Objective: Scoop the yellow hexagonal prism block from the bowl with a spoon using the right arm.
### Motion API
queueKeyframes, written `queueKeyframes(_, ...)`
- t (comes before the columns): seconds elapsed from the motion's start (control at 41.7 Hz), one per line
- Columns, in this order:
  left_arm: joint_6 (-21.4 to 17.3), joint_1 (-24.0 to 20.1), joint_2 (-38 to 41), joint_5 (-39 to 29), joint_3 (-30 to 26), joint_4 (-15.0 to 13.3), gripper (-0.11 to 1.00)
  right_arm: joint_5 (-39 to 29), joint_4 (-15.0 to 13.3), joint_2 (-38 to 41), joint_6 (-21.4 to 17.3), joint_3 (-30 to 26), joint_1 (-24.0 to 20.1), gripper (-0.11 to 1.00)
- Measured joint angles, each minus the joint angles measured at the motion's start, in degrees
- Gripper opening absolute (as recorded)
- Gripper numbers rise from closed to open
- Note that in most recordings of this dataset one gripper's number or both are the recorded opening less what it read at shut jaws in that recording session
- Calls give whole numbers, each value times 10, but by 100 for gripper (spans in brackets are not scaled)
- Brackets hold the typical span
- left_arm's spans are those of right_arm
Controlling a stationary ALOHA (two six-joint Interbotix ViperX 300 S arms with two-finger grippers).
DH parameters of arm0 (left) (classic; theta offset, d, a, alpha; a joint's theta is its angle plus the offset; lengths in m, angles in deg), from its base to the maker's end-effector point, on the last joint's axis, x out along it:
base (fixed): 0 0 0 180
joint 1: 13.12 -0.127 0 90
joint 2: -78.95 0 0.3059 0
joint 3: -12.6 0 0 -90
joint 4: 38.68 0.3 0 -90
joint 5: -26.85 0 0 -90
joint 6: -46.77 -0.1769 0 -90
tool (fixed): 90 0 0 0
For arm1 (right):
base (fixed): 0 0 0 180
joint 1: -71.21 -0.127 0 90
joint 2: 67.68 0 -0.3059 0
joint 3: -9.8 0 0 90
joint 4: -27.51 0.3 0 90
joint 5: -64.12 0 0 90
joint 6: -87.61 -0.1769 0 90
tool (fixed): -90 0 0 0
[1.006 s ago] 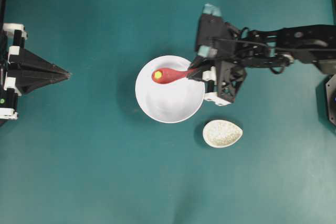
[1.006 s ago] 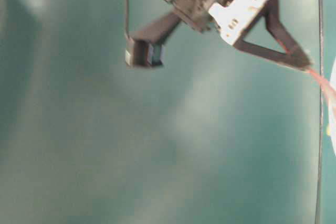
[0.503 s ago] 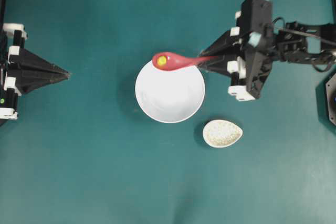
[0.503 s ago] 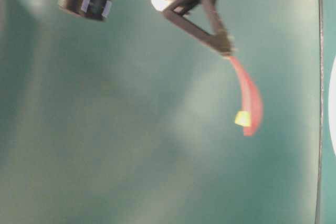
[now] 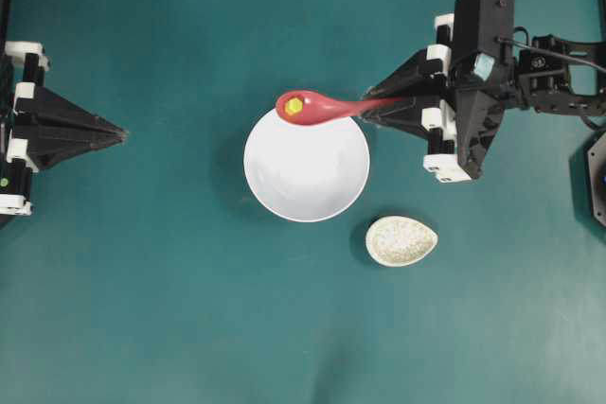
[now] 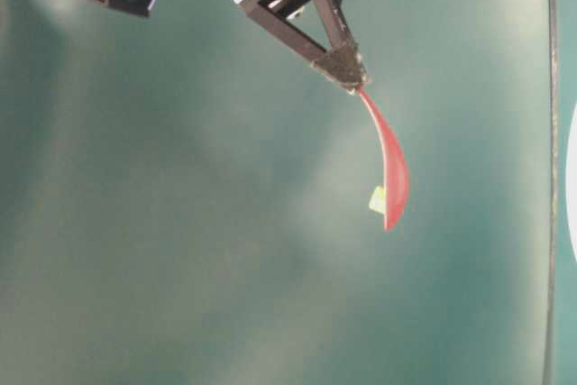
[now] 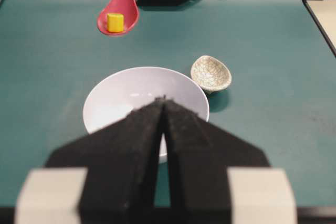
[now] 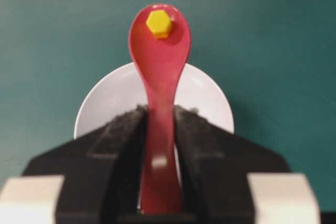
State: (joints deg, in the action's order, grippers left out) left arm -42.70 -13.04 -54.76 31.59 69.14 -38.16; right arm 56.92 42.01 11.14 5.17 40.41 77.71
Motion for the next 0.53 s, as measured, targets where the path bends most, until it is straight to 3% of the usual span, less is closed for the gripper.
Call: queueKeyframes(0.527,0,0,0,8,0,1,1,21,0,0,0,1,-28,24)
